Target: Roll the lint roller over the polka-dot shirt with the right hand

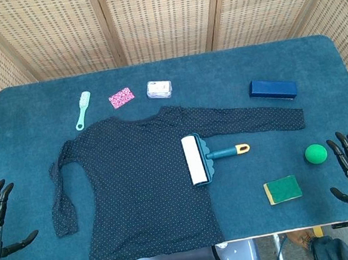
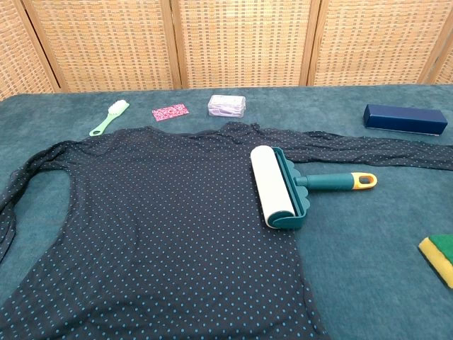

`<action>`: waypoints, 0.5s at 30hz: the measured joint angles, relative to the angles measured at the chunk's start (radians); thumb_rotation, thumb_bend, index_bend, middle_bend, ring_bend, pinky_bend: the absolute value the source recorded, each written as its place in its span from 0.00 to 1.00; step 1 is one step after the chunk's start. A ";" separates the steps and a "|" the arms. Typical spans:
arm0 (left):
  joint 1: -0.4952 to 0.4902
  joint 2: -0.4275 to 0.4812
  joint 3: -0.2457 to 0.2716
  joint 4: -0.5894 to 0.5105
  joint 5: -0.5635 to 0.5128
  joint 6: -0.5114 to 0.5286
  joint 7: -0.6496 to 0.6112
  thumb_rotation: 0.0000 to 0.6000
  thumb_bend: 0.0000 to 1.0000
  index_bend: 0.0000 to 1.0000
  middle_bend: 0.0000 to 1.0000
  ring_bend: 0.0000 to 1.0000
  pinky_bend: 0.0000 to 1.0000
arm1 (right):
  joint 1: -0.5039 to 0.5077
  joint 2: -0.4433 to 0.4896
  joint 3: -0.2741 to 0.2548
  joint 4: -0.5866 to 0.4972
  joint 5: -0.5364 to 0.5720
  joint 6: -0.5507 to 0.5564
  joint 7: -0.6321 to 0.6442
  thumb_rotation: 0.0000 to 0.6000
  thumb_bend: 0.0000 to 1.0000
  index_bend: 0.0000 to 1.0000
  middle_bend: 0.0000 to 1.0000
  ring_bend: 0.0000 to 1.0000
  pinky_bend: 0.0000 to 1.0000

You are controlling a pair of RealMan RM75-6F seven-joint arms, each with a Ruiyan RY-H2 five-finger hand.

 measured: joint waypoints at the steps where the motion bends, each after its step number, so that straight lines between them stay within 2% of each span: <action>1: -0.001 0.000 0.000 0.000 0.000 -0.002 0.000 1.00 0.00 0.00 0.00 0.00 0.00 | 0.000 -0.001 0.000 0.000 0.000 0.000 -0.002 1.00 0.00 0.00 0.00 0.00 0.00; 9: -0.001 -0.006 -0.001 0.006 -0.007 -0.005 0.009 1.00 0.00 0.00 0.00 0.00 0.00 | 0.012 -0.016 0.005 0.018 0.002 -0.015 0.017 1.00 0.00 0.00 0.02 0.01 0.00; 11: -0.006 -0.011 -0.004 0.010 -0.012 -0.014 0.013 1.00 0.00 0.00 0.00 0.00 0.00 | 0.027 -0.015 0.011 0.021 0.007 -0.037 0.013 1.00 0.00 0.00 0.17 0.17 0.02; 12: -0.009 -0.013 -0.006 0.012 -0.016 -0.018 0.014 1.00 0.00 0.00 0.00 0.00 0.00 | 0.041 -0.013 0.019 0.022 0.014 -0.057 0.006 1.00 0.00 0.00 0.34 0.36 0.14; 13: -0.013 -0.016 -0.009 0.014 -0.021 -0.024 0.016 1.00 0.00 0.00 0.00 0.00 0.00 | 0.053 -0.011 0.027 0.021 0.021 -0.074 0.000 1.00 0.00 0.00 0.52 0.57 0.36; 14: -0.015 -0.018 -0.011 0.015 -0.024 -0.028 0.017 1.00 0.00 0.00 0.00 0.00 0.00 | 0.068 -0.008 0.036 0.020 0.029 -0.092 -0.007 1.00 0.00 0.00 0.63 0.69 0.53; 15: -0.018 -0.020 -0.013 0.016 -0.028 -0.031 0.019 1.00 0.00 0.00 0.00 0.00 0.00 | 0.089 -0.004 0.050 0.016 0.043 -0.119 -0.015 1.00 0.00 0.00 0.77 0.84 0.78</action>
